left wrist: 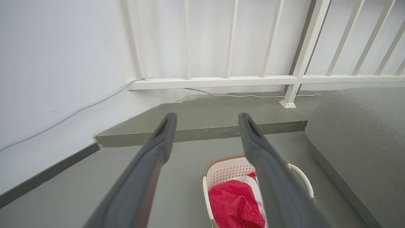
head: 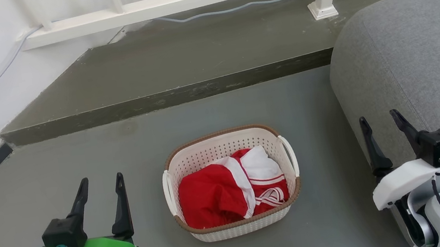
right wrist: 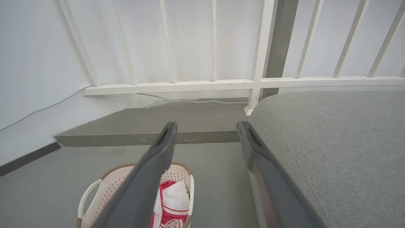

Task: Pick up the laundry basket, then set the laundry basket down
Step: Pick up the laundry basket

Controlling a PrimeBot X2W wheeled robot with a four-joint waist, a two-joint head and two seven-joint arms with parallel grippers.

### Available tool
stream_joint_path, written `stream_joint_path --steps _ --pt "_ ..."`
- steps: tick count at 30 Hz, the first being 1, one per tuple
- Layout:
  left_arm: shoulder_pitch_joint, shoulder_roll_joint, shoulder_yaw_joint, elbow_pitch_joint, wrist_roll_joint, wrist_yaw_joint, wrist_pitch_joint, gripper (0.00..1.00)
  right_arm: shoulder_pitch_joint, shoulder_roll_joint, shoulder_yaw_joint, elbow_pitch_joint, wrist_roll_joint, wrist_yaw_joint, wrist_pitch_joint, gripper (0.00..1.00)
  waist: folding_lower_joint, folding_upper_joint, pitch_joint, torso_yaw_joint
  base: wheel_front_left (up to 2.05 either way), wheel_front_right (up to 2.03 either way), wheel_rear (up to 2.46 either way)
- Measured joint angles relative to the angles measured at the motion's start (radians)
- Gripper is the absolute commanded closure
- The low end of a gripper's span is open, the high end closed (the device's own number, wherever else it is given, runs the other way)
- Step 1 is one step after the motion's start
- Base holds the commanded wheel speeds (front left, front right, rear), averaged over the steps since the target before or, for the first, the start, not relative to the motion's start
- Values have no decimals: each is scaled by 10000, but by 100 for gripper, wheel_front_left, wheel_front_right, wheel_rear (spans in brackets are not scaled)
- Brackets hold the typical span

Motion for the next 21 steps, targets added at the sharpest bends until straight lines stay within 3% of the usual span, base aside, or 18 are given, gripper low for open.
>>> stream_joint_path --steps 21 --pt "-8 -52 -10 21 -10 4 4 0 -27 115 -19 88 0 6 0 0 0 0 503 12 0 0 0"
